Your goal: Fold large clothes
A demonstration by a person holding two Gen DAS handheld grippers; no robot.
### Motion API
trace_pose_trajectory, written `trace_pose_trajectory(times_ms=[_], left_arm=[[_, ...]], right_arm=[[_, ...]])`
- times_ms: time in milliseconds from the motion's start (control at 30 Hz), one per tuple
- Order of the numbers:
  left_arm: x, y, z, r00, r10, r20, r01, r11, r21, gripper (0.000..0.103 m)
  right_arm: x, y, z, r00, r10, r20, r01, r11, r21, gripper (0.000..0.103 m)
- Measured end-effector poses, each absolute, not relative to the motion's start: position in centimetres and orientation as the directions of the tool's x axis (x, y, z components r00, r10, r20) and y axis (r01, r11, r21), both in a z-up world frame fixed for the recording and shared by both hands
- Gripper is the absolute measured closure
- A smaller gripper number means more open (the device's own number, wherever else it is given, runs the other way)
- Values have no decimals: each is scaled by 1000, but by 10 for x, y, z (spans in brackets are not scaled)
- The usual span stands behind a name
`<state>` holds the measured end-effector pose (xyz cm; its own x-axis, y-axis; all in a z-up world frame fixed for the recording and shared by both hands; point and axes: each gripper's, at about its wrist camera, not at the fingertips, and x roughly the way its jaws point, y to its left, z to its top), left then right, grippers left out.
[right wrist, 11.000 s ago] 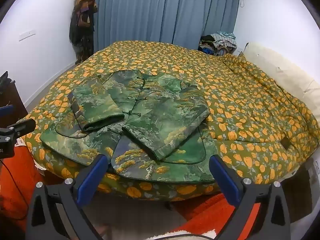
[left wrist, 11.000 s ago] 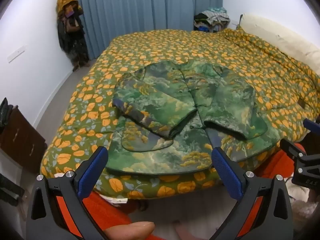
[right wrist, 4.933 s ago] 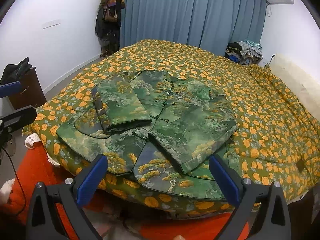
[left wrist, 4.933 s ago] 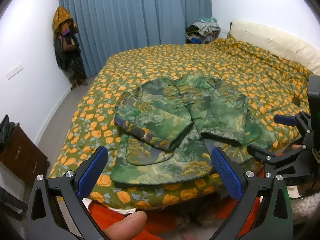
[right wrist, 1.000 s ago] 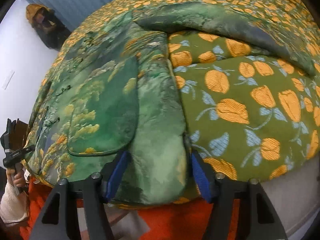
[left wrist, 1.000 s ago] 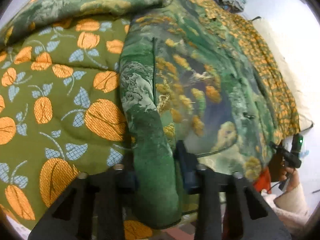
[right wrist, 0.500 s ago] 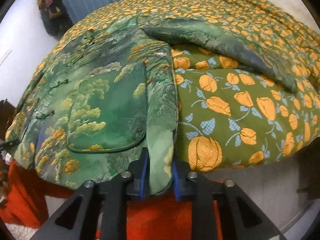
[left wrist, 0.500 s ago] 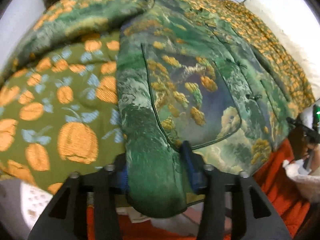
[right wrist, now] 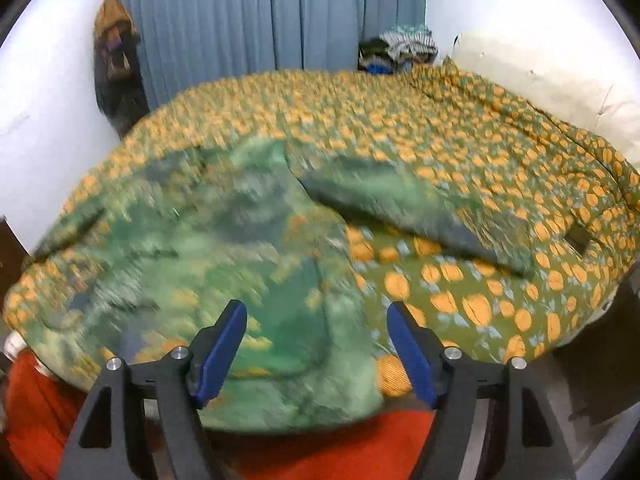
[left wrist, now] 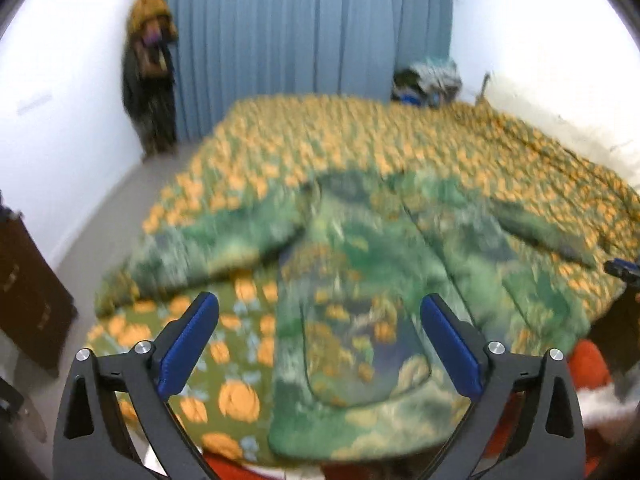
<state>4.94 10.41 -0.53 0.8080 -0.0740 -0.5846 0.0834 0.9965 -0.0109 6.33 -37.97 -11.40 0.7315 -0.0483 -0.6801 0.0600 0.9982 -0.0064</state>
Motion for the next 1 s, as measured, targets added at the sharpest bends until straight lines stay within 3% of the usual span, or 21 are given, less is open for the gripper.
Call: trace_pose_trajectory(times_ms=[133, 200, 367, 733, 1000], left_arm=[[49, 82, -6, 812, -84, -578, 134, 990, 45, 2], [47, 75, -13, 798, -92, -595, 144, 989, 40, 2], [44, 65, -32, 698, -183, -692, 183, 980, -74, 2], [4, 72, 6, 771, -99, -630, 85, 995, -53, 1], [1, 67, 30, 783, -116, -611, 78, 993, -88, 1]], right_arm=[[56, -358, -100, 770, 6, -638, 35, 998, 51, 24], [58, -344, -101, 760, -38, -649, 55, 998, 6, 24], [54, -324, -102, 762, -101, -640, 86, 995, -54, 24], [36, -302, -86, 794, -200, -574, 111, 976, -188, 24], [23, -315, -82, 802, -162, -575, 102, 985, -136, 24]])
